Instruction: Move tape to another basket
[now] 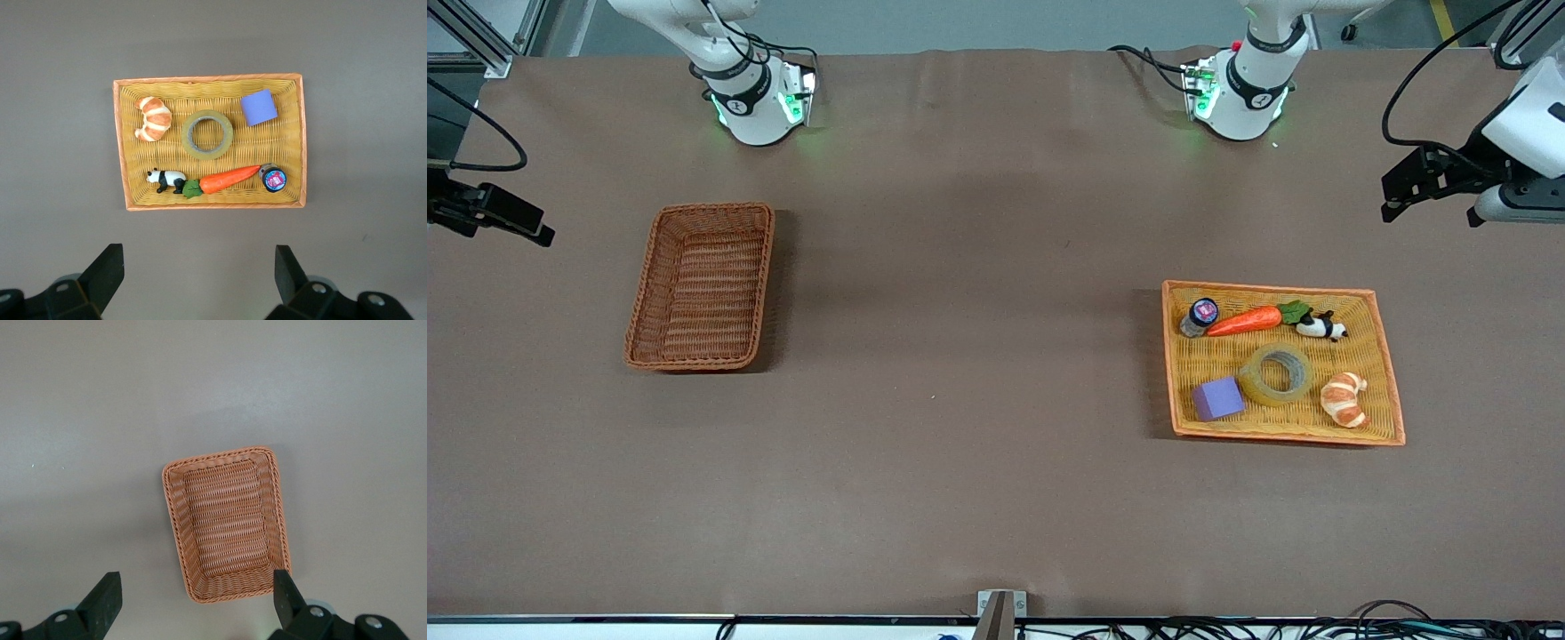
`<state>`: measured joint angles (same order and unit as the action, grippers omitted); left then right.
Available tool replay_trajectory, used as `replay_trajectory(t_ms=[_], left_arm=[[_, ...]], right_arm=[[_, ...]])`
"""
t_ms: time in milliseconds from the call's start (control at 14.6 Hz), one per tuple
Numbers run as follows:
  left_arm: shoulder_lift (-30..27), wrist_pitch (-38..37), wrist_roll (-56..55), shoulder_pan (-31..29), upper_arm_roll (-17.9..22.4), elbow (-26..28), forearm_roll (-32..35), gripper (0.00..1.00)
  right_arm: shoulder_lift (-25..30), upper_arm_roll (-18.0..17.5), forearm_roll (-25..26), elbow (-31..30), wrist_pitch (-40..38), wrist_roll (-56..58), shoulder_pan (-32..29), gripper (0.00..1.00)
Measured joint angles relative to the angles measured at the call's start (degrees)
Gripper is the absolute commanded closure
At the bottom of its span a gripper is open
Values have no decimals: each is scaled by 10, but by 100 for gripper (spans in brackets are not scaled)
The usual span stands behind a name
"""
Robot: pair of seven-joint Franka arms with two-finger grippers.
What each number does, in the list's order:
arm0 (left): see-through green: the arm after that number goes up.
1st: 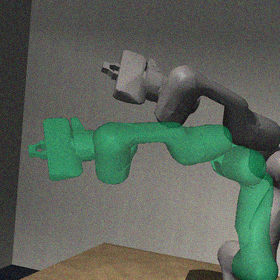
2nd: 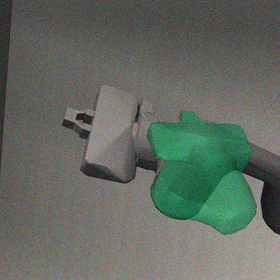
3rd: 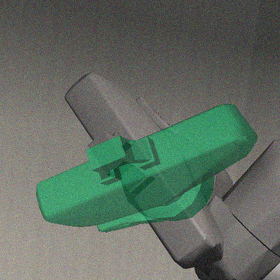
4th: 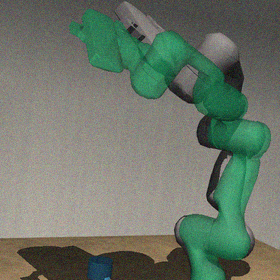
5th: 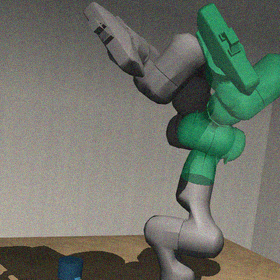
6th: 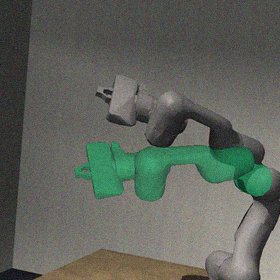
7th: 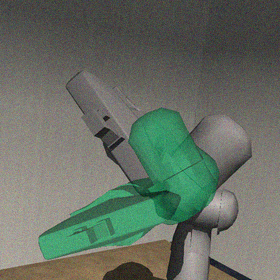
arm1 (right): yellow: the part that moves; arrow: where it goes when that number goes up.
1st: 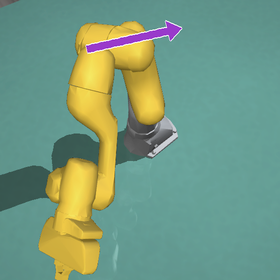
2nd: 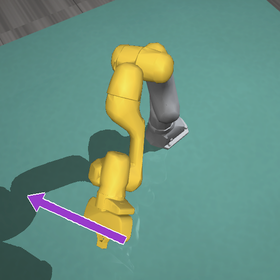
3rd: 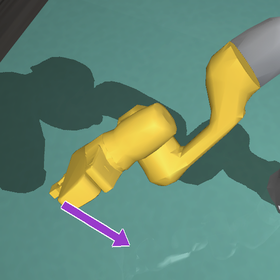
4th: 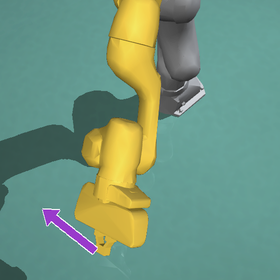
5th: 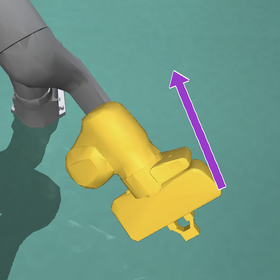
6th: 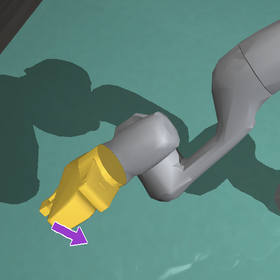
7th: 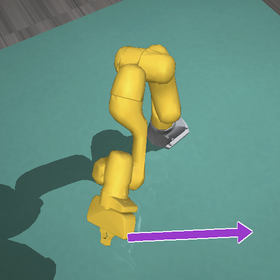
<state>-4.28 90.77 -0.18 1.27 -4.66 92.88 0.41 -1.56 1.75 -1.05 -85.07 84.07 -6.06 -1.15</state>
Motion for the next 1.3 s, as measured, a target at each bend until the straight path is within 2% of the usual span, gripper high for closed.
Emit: replay_trajectory(t_ms=[343,755,1304], left_arm=[[7,2,0,0,0,-10,0,0],[80,4,1,-7,4,-84,0,0],[114,6,1,-10,5,-87,0,0]], right_arm=[[0,0,0,0,0,0,0,0],[0,0,0,0,0,0,0,0],[0,0,0,0,0,0,0,0]])
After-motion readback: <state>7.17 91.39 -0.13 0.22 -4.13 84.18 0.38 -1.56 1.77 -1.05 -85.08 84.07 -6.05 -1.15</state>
